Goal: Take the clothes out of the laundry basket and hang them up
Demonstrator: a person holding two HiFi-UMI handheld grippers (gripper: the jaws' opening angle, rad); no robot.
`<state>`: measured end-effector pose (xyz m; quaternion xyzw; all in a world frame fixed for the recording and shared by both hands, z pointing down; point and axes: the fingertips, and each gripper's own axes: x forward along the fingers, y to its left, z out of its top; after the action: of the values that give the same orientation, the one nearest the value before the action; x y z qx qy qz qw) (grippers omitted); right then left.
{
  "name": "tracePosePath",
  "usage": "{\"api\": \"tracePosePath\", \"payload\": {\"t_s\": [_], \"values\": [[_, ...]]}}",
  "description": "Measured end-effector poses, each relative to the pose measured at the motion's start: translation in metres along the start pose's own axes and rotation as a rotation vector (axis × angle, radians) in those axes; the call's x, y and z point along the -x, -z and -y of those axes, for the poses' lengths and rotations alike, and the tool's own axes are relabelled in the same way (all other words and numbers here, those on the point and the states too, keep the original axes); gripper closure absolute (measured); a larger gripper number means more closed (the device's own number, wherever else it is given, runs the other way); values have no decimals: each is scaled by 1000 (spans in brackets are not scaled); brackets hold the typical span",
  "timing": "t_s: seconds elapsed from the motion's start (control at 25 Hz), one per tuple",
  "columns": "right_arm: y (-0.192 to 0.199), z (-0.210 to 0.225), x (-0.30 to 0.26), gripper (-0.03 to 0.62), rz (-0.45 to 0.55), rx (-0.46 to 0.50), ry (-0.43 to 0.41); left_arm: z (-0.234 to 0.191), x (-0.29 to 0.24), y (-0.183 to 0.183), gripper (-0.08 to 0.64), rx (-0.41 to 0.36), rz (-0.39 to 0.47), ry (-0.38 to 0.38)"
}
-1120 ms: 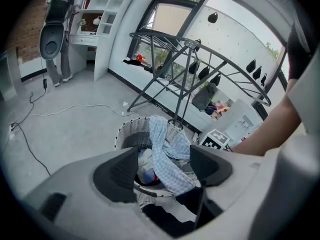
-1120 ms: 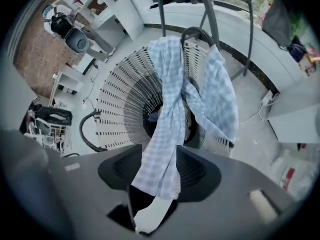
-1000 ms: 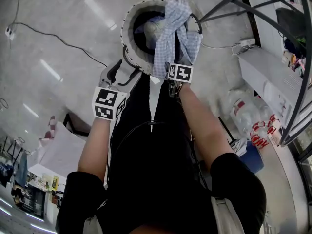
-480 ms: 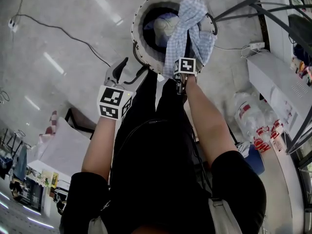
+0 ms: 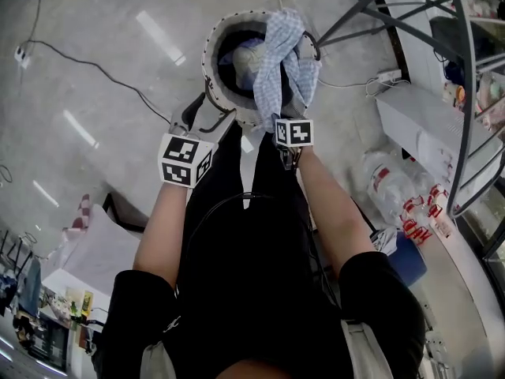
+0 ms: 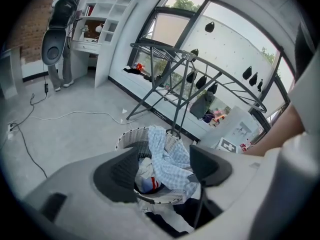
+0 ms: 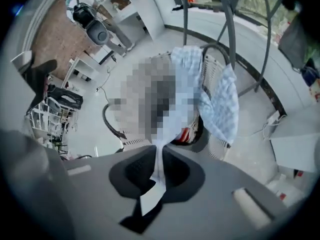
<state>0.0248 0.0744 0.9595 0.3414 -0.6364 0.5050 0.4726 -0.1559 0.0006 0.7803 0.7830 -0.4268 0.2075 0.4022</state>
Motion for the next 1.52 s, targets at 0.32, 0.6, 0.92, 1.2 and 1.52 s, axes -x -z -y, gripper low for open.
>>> {"api": "tracePosePath", "payload": {"t_s": [0.32, 0.6, 0.92, 1.2, 1.52], "values": [[-47, -23, 129, 551, 306, 191, 2, 43, 30, -50, 230, -117, 52, 20], [-81, -31, 235, 551, 478, 320, 57, 86, 47, -85, 230, -197, 76, 63], [-108, -26, 335, 551, 645, 381, 162, 104, 64, -119, 230, -280, 87, 92], [-130, -26, 414, 551, 801, 414, 242, 112, 67, -141, 230, -354, 85, 117], [-139, -48, 503, 551, 987, 568, 349, 128, 73, -165, 230, -418, 130, 149]]}}
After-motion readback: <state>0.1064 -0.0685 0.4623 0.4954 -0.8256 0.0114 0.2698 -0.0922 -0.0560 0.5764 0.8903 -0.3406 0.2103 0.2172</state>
